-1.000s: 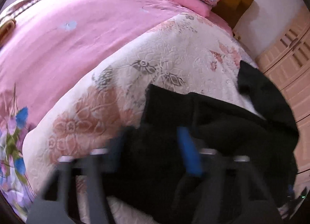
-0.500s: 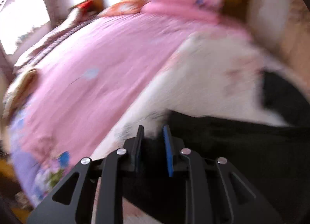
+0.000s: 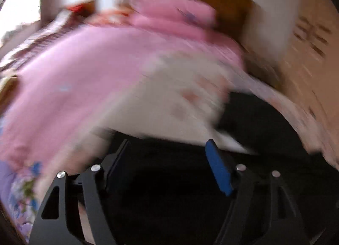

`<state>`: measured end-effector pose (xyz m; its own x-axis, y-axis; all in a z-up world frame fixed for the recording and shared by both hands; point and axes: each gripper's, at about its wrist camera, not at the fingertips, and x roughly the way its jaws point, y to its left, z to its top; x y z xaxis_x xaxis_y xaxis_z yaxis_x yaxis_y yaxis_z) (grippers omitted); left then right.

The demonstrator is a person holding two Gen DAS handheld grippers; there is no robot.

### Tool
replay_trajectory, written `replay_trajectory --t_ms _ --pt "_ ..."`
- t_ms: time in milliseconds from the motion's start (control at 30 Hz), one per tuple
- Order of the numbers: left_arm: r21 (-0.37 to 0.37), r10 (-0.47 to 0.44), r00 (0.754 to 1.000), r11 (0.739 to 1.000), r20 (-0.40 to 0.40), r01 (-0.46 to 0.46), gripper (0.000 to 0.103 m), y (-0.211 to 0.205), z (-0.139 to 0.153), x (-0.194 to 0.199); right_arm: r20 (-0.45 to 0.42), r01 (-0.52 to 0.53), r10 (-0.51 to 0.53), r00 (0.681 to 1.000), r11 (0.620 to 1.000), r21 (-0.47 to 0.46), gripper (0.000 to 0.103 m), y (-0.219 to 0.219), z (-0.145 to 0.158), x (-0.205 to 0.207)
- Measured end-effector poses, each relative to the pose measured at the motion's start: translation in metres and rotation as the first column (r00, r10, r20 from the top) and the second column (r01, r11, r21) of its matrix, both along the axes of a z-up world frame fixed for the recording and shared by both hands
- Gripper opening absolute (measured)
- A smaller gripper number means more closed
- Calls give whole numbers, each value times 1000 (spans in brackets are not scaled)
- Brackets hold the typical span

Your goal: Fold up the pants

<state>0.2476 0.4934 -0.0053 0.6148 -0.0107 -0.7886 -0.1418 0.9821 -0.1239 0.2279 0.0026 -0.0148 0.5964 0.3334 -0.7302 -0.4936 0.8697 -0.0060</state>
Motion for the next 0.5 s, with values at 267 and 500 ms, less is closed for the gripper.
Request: replay_trajectory --t_ms 267,500 --pt "-26 -43 985 999 -166 39 75 -17 -67 28 -183 -144 126 975 986 -89 99 65 -60 59" --pt "-68 110 993 992 46 -106 77 -30 0 17 -53 -30 32 998 999 37 98 35 -22 17"
